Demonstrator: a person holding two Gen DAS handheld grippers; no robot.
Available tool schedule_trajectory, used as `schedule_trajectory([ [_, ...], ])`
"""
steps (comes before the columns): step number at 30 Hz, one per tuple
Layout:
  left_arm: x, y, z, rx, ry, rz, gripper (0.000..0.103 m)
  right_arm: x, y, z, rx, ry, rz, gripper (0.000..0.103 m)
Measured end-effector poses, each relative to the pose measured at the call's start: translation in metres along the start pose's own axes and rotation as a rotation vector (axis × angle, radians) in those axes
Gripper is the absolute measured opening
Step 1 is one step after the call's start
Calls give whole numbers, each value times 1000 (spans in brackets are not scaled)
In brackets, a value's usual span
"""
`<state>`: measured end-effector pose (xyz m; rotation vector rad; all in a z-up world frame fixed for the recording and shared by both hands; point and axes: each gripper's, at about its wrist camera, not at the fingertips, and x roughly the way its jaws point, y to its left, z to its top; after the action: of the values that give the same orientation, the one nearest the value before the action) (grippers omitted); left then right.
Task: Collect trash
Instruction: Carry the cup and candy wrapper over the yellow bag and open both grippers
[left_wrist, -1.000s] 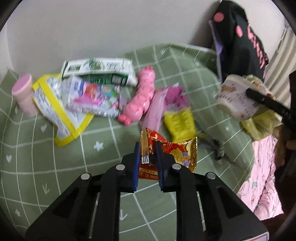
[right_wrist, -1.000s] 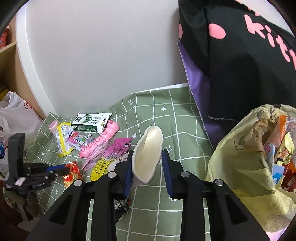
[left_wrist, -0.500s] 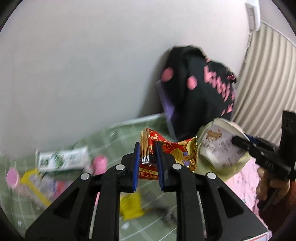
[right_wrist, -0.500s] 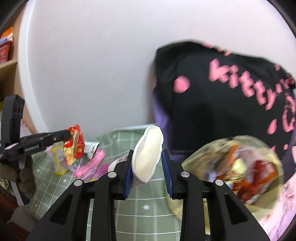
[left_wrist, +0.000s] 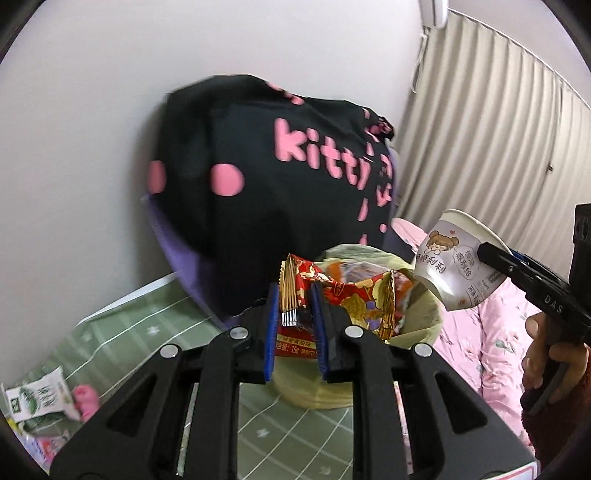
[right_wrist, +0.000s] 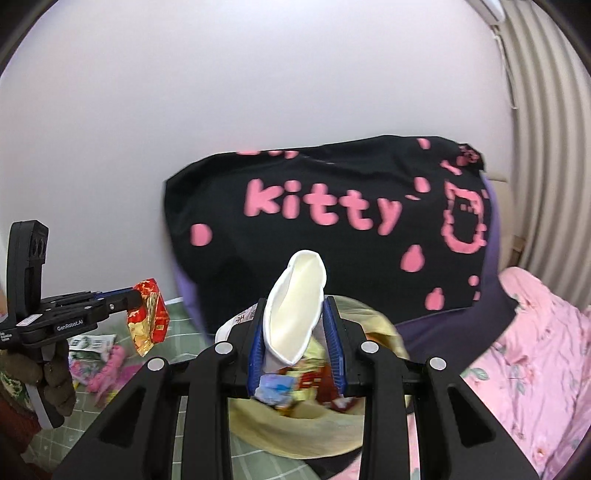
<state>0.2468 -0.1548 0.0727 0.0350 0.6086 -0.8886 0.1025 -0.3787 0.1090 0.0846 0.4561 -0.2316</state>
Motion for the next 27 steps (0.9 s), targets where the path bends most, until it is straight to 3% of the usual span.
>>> schedule_trajectory([
  [7, 41, -21, 10, 33, 43, -46, 17, 17, -31, 1, -11, 42, -63, 28],
  [12, 84, -37, 7, 51, 123, -77, 17, 50, -43, -12, -42, 137, -48, 28],
  [16, 127, -49, -5, 84, 225, -59, 17, 88, -51, -29, -75, 229, -30, 28],
  [21, 148, -53, -16, 83, 259, -51, 18, 127, -50, -47, -132, 325, 8, 28],
  [27, 165, -56, -20, 102, 279, -19, 18, 130, -48, -55, -186, 348, 13, 28],
])
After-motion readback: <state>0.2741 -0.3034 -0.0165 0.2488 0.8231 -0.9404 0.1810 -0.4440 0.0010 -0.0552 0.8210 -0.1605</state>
